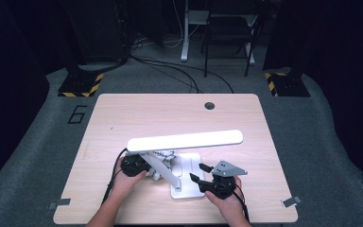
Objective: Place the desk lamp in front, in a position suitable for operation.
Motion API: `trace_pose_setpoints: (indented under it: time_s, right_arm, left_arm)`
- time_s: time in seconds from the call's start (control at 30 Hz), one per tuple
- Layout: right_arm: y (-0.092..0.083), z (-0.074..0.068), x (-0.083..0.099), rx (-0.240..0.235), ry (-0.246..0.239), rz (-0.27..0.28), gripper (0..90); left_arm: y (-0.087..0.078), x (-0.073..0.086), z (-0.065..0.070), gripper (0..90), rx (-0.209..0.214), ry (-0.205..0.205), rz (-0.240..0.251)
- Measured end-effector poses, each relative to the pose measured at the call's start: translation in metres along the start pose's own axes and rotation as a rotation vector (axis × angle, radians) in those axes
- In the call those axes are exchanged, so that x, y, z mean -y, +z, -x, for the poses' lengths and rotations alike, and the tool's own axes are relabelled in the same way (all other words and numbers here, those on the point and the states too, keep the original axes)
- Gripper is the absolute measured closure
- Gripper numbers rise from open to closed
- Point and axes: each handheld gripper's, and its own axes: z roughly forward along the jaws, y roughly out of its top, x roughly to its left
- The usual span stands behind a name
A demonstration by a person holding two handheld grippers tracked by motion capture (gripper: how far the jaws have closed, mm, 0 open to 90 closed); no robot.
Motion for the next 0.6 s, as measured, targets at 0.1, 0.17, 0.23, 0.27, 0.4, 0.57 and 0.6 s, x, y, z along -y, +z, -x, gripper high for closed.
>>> trace_pose_setpoints:
  time_s: [0.1, 0.17, 0.23, 0.27, 0.4, 0.57, 0.6]
  right_arm:
    - [0.002, -0.004, -0.003, -0.021, -0.023, 0.016, 45.5]
    - [0.004, -0.006, -0.004, -0.037, -0.046, 0.017, 45.5]
    - [0.008, -0.009, -0.004, -0.044, -0.079, 0.012, 45.2]
    - [0.009, -0.010, -0.004, -0.046, -0.085, 0.009, 45.2]
    - [0.014, -0.011, -0.002, -0.075, -0.091, 0.017, 44.3]
    - [0.018, -0.009, 0.000, -0.102, -0.116, 0.009, 43.0]
    - [0.018, -0.009, 0.000, -0.107, -0.100, 0.003, 43.0]
  left_arm:
    - [-0.013, 0.003, -0.001, 80.9, -0.025, -0.011, 0.036]
    - [-0.022, 0.005, 0.000, 81.2, -0.026, -0.026, 0.042]
    - [-0.032, 0.008, 0.002, 81.3, -0.043, -0.017, 0.040]
    - [-0.037, 0.009, 0.003, 81.2, -0.048, -0.015, 0.040]
    - [-0.055, 0.018, 0.006, 81.1, -0.079, 0.008, 0.029]
    - [-0.072, 0.032, 0.006, 81.0, -0.101, -0.011, 0.014]
    - [-0.074, 0.036, 0.006, 81.0, -0.102, -0.020, 0.016]
